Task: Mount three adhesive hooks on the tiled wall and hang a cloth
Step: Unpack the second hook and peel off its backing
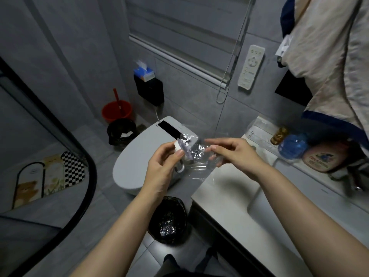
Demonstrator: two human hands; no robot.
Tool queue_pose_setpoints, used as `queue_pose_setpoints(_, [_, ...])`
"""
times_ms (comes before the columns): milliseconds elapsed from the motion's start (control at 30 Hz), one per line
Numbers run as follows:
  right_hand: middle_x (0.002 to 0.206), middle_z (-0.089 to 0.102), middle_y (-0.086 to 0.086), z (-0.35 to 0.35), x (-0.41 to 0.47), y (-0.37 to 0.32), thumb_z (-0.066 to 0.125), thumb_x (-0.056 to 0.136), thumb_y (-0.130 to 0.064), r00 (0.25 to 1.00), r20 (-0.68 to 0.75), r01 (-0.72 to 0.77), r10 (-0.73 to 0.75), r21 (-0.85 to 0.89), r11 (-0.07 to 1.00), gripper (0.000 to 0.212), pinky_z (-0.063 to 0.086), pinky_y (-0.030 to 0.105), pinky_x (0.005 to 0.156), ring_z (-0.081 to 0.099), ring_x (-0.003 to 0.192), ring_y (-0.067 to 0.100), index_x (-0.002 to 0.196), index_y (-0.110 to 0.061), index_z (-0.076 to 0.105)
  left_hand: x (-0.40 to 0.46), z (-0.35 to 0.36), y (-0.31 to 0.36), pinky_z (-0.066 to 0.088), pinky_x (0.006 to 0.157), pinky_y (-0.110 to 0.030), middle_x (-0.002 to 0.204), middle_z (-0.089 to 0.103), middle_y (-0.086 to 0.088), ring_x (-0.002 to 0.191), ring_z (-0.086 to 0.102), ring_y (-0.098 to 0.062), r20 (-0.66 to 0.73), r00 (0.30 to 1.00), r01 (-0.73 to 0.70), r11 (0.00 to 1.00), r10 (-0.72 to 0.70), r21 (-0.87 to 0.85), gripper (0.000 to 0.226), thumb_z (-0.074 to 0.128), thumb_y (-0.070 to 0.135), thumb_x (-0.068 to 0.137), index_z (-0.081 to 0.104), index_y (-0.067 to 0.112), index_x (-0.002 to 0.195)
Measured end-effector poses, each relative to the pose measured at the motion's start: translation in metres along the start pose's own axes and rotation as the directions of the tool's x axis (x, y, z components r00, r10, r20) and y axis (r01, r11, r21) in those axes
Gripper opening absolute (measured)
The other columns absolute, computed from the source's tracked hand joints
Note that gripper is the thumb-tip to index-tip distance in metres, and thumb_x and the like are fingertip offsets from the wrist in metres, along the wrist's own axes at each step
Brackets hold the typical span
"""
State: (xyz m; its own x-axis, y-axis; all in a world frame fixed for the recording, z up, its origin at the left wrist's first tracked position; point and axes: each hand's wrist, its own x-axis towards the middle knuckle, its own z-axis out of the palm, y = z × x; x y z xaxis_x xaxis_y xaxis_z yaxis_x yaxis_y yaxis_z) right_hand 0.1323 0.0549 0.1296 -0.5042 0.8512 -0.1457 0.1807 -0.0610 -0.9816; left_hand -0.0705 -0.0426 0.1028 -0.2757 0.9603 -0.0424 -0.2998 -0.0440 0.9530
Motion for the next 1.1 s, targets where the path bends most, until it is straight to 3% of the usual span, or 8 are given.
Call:
queue_pose_setpoints(133, [0.128, 0.067, 0.001, 0.012, -0.003, -0.004, 0.054, 0.098, -0.006, 0.988, 0.147, -0.059, 0.038, 0.136, 0.989, 0.038, 0.061, 0.038, 0.078, 0.068, 0.107, 0.027, 0.131, -0.022, 0.063, -0.004, -0.011, 0.003, 0.047, 0.077, -0.025, 0.099, 0.07, -0.006, 0.082, 0.064, -0.011, 0.0, 0.999, 0.035, 0.994, -0.036, -0.108, 0.036, 0.075, 0.035, 0.072, 0.07, 0.015, 0.102])
queue_pose_setpoints(200, [0.127, 0.068, 0.0, 0.018, -0.003, -0.005, 0.048, 0.1, -0.001, 0.984, 0.174, -0.062, 0.036, 0.151, 0.987, 0.036, 0.06, 0.038, 0.082, 0.067, 0.11, 0.026, 0.124, -0.019, 0.067, -0.008, -0.017, 0.01, 0.049, 0.098, -0.037, 0.104, 0.067, -0.013, 0.096, 0.063, -0.022, 0.004, 0.996, 0.089, 0.968, -0.09, -0.235, 0.037, 0.08, 0.033, 0.069, 0.071, 0.015, 0.099])
queue_pose_setpoints(367, [0.115, 0.073, 0.004, 0.034, 0.005, -0.013, 0.037, 0.093, 0.015, 0.989, 0.145, 0.041, -0.029, -0.08, 0.996, 0.045, 0.059, 0.031, 0.083, 0.069, 0.107, 0.023, 0.104, -0.006, 0.076, -0.008, -0.045, 0.032, 0.041, 0.109, -0.056, 0.112, 0.062, -0.019, 0.111, 0.056, -0.032, 0.112, 0.983, 0.178, 0.901, -0.144, -0.395, 0.057, 0.088, 0.042, 0.063, 0.068, 0.013, 0.107])
queue_pose_setpoints(467, [0.113, 0.073, 0.001, 0.046, 0.013, -0.02, 0.037, 0.088, 0.018, 0.981, 0.158, 0.154, -0.113, -0.276, 0.949, 0.048, 0.056, 0.024, 0.085, 0.069, 0.106, 0.016, 0.097, -0.007, 0.078, -0.005, -0.059, 0.042, 0.044, 0.099, -0.042, 0.105, 0.061, -0.006, 0.097, 0.051, -0.017, 0.131, 0.982, 0.162, 0.963, -0.136, -0.215, 0.052, 0.079, 0.044, 0.068, 0.065, 0.019, 0.111])
queue_pose_setpoints(600, [0.111, 0.072, -0.003, 0.058, 0.022, -0.024, 0.036, 0.083, 0.015, 0.971, 0.195, 0.205, -0.141, -0.363, 0.909, 0.053, 0.059, 0.041, 0.084, 0.071, 0.096, 0.026, 0.092, -0.014, 0.079, -0.006, -0.06, 0.046, 0.042, 0.075, -0.02, 0.097, 0.067, 0.008, 0.089, 0.06, -0.005, 0.15, 0.988, 0.021, 0.995, -0.035, 0.098, 0.031, 0.073, 0.031, 0.082, 0.067, 0.015, 0.108])
queue_pose_setpoints(733, [0.109, 0.072, -0.008, 0.068, 0.024, -0.034, 0.039, 0.08, 0.017, 0.954, 0.215, 0.287, -0.211, -0.442, 0.85, 0.053, 0.047, 0.024, 0.102, 0.065, 0.11, 0.005, 0.091, -0.015, 0.079, -0.006, -0.065, 0.043, 0.045, 0.069, -0.01, 0.093, 0.068, 0.008, 0.078, 0.061, 0.002, 0.072, 0.997, -0.055, 0.969, 0.039, 0.239, 0.026, 0.068, 0.015, 0.089, 0.065, 0.003, 0.112])
queue_pose_setpoints(900, [0.11, 0.074, -0.002, 0.073, 0.024, -0.038, 0.042, 0.086, 0.014, 0.964, 0.205, 0.237, -0.172, -0.359, 0.903, 0.044, 0.048, 0.028, 0.102, 0.066, 0.11, 0.007, 0.092, -0.01, 0.078, -0.003, -0.073, 0.04, 0.047, 0.084, -0.023, 0.104, 0.072, -0.009, 0.097, 0.066, -0.016, 0.033, 0.999, -0.018, 0.981, 0.012, 0.191, 0.045, 0.079, 0.036, 0.076, 0.068, 0.009, 0.11])
queue_pose_setpoints(1100, [0.114, 0.068, 0.017, 0.081, 0.028, -0.038, 0.064, 0.087, -0.017, 0.994, 0.109, 0.012, -0.014, 0.022, 1.0, 0.02, 0.057, 0.04, 0.083, 0.067, 0.105, 0.03, 0.095, 0.0, 0.071, -0.003, -0.083, 0.045, 0.051, 0.088, -0.025, 0.111, 0.072, -0.006, 0.104, 0.067, -0.021, -0.037, 0.995, -0.08, 0.976, 0.089, 0.205, 0.044, 0.081, 0.034, 0.072, 0.07, 0.016, 0.11])
